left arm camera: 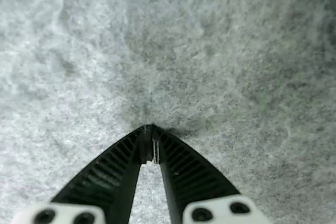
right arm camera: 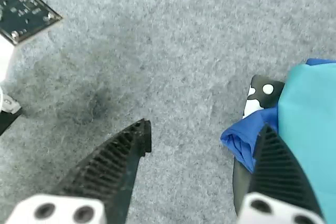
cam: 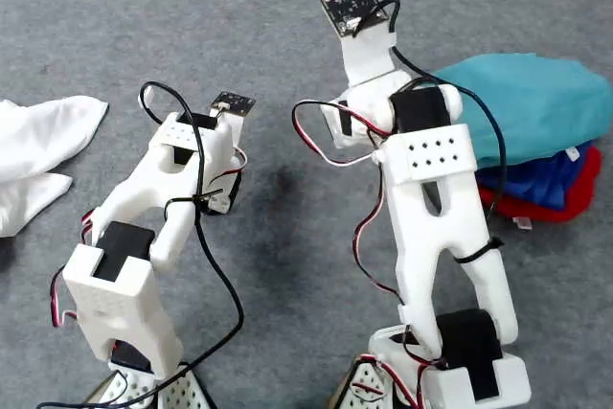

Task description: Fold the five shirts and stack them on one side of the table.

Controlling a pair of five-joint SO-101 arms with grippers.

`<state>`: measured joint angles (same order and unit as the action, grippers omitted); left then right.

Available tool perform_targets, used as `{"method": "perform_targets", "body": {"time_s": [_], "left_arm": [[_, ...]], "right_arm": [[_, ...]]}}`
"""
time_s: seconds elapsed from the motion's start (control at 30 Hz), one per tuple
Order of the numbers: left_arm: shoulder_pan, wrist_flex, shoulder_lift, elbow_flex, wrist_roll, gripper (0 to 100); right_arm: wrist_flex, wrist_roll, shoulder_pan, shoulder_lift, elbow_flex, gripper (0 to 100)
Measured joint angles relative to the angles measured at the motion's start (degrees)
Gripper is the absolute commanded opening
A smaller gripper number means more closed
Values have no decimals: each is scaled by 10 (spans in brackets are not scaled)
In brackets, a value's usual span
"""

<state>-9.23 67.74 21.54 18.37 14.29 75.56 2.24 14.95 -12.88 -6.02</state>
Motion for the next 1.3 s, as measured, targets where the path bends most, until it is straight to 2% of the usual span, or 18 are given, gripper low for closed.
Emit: {"method": "perform_targets", "body": {"time_s": [0.07, 0.2, 0.23, 0.37, 0.57, 0.63, 0.77, 0.9, 0.97, 1.13, 1.2, 1.3], "left_arm": [[0, 0, 0, 0, 0, 18], [0, 0, 0, 0, 0, 18], [0, 0, 0, 0, 0, 18], [0, 0, 0, 0, 0, 18], [0, 0, 0, 0, 0, 18], [0, 0, 0, 0, 0, 18], [0, 0, 0, 0, 0, 18], [0, 0, 0, 0, 0, 18], [0, 0, 0, 0, 0, 18], [0, 0, 0, 0, 0, 18], [0, 0, 0, 0, 0, 18], [0, 0, 0, 0, 0, 18]], "right_arm": [[0, 0, 0, 0, -17, 245], [0, 0, 0, 0, -62, 27], [0, 0, 0, 0, -69, 0], [0, 0, 0, 0, -77, 107], [4, 0, 0, -18, -32, 432], [15, 0, 0, -33, -7, 488], [24, 0, 0, -46, 17, 457], [24, 0, 0, -46, 16, 359], [25, 0, 0, -47, -1, 282], [30, 0, 0, -47, -55, 17], [30, 0, 0, -47, -62, 17], [30, 0, 0, -47, -62, 143]]}}
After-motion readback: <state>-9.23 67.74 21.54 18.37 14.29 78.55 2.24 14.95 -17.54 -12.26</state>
